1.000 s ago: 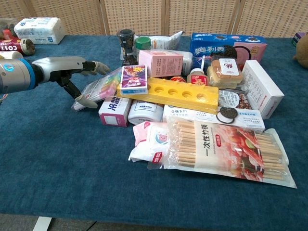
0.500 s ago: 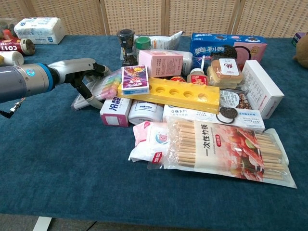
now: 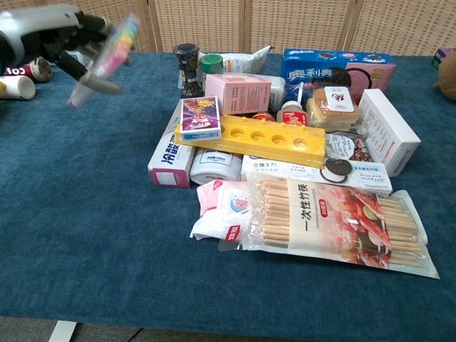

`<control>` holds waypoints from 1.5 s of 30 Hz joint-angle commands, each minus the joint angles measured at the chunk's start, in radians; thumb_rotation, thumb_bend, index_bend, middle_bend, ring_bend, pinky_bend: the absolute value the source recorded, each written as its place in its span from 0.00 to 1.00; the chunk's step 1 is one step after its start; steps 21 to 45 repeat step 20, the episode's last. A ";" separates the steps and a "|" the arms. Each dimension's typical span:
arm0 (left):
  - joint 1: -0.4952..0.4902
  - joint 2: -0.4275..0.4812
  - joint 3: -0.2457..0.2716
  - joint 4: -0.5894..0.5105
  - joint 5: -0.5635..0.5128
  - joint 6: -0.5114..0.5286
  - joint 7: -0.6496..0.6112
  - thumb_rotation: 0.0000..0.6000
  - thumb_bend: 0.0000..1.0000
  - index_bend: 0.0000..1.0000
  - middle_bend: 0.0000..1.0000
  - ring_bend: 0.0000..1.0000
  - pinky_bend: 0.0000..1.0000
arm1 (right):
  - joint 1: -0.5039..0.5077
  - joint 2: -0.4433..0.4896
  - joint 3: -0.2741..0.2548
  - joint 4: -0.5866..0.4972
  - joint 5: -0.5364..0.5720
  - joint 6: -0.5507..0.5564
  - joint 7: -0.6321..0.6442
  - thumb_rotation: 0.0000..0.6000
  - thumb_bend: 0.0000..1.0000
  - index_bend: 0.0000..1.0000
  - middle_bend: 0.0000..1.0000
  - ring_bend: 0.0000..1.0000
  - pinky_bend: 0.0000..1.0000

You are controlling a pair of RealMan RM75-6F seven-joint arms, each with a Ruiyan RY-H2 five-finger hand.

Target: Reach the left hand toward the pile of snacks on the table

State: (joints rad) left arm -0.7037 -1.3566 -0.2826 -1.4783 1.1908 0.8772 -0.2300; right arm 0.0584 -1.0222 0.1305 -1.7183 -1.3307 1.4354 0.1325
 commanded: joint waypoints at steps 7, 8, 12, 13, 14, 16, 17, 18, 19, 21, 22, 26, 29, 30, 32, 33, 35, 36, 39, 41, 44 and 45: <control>0.097 0.166 -0.092 -0.191 0.093 0.223 -0.124 1.00 0.30 0.58 0.61 0.75 0.46 | 0.006 -0.032 -0.001 0.010 -0.002 -0.007 -0.005 0.65 0.06 0.00 0.00 0.00 0.00; 0.103 0.169 -0.102 -0.199 0.101 0.250 -0.137 1.00 0.30 0.58 0.61 0.75 0.46 | 0.006 -0.035 -0.002 0.011 -0.003 -0.008 -0.008 0.65 0.06 0.00 0.00 0.00 0.00; 0.114 0.182 -0.120 -0.218 0.120 0.303 -0.161 1.00 0.30 0.58 0.61 0.74 0.45 | 0.007 -0.040 -0.002 0.010 -0.005 -0.007 -0.012 0.65 0.06 0.00 0.00 0.00 0.00; 0.115 0.186 -0.123 -0.224 0.122 0.309 -0.168 1.00 0.30 0.58 0.61 0.74 0.45 | 0.005 -0.039 -0.003 0.009 -0.006 -0.005 -0.013 0.65 0.06 0.00 0.00 0.00 0.00; 0.116 0.188 -0.125 -0.227 0.122 0.314 -0.170 1.00 0.30 0.58 0.61 0.74 0.45 | 0.004 -0.038 -0.002 0.009 -0.006 -0.004 -0.013 0.65 0.06 0.00 0.00 0.00 0.00; 0.116 0.189 -0.127 -0.231 0.120 0.320 -0.174 1.00 0.30 0.58 0.61 0.74 0.45 | 0.003 -0.036 -0.002 0.010 -0.006 -0.002 -0.015 0.65 0.06 0.00 0.00 0.00 0.00; 0.116 0.190 -0.126 -0.232 0.120 0.321 -0.175 1.00 0.30 0.58 0.61 0.74 0.45 | 0.002 -0.035 -0.001 0.010 -0.005 -0.001 -0.016 0.65 0.06 0.00 0.00 0.00 0.00; 0.116 0.189 -0.125 -0.233 0.120 0.323 -0.175 1.00 0.30 0.58 0.61 0.74 0.45 | 0.001 -0.034 -0.001 0.010 -0.004 0.000 -0.016 0.65 0.06 0.00 0.00 0.00 0.00; 0.116 0.187 -0.124 -0.232 0.120 0.326 -0.175 1.00 0.30 0.58 0.61 0.74 0.45 | 0.001 -0.033 0.000 0.009 -0.003 0.001 -0.015 0.65 0.06 0.00 0.00 0.00 0.00; 0.115 0.187 -0.121 -0.233 0.121 0.326 -0.175 1.00 0.30 0.58 0.61 0.74 0.45 | 0.001 -0.033 0.001 0.010 -0.003 0.000 -0.013 0.65 0.06 0.00 0.00 0.00 0.00; 0.115 0.187 -0.121 -0.233 0.121 0.326 -0.175 1.00 0.30 0.58 0.61 0.74 0.45 | 0.001 -0.033 0.001 0.010 -0.003 0.000 -0.013 0.65 0.06 0.00 0.00 0.00 0.00; 0.115 0.187 -0.121 -0.233 0.121 0.326 -0.175 1.00 0.30 0.58 0.61 0.74 0.45 | 0.001 -0.033 0.001 0.010 -0.003 0.000 -0.013 0.65 0.06 0.00 0.00 0.00 0.00; 0.115 0.187 -0.121 -0.233 0.121 0.326 -0.175 1.00 0.30 0.58 0.61 0.74 0.45 | 0.001 -0.033 0.001 0.010 -0.003 0.000 -0.013 0.65 0.06 0.00 0.00 0.00 0.00; 0.115 0.187 -0.121 -0.233 0.121 0.326 -0.175 1.00 0.30 0.58 0.61 0.74 0.45 | 0.001 -0.033 0.001 0.010 -0.003 0.000 -0.013 0.65 0.06 0.00 0.00 0.00 0.00; 0.115 0.187 -0.121 -0.233 0.121 0.326 -0.175 1.00 0.30 0.58 0.61 0.74 0.45 | 0.001 -0.033 0.001 0.010 -0.003 0.000 -0.013 0.65 0.06 0.00 0.00 0.00 0.00; 0.115 0.187 -0.121 -0.233 0.121 0.326 -0.175 1.00 0.30 0.58 0.61 0.74 0.45 | 0.001 -0.033 0.001 0.010 -0.003 0.000 -0.013 0.65 0.06 0.00 0.00 0.00 0.00; 0.115 0.187 -0.121 -0.233 0.121 0.326 -0.175 1.00 0.30 0.58 0.61 0.74 0.45 | 0.001 -0.033 0.001 0.010 -0.003 0.000 -0.013 0.65 0.06 0.00 0.00 0.00 0.00; 0.115 0.187 -0.121 -0.233 0.121 0.326 -0.175 1.00 0.30 0.58 0.61 0.74 0.45 | 0.001 -0.033 0.001 0.010 -0.003 0.000 -0.013 0.65 0.06 0.00 0.00 0.00 0.00; 0.115 0.187 -0.121 -0.233 0.121 0.326 -0.175 1.00 0.30 0.58 0.61 0.74 0.45 | 0.001 -0.033 0.001 0.010 -0.003 0.000 -0.013 0.65 0.06 0.00 0.00 0.00 0.00; 0.115 0.187 -0.121 -0.233 0.121 0.326 -0.175 1.00 0.30 0.58 0.61 0.74 0.45 | 0.001 -0.033 0.001 0.010 -0.003 0.000 -0.013 0.65 0.06 0.00 0.00 0.00 0.00; 0.115 0.187 -0.121 -0.233 0.121 0.326 -0.175 1.00 0.30 0.58 0.61 0.74 0.45 | 0.001 -0.033 0.001 0.010 -0.003 0.000 -0.013 0.65 0.06 0.00 0.00 0.00 0.00; 0.115 0.187 -0.121 -0.233 0.121 0.326 -0.175 1.00 0.30 0.58 0.61 0.74 0.45 | 0.001 -0.033 0.001 0.010 -0.003 0.000 -0.013 0.65 0.06 0.00 0.00 0.00 0.00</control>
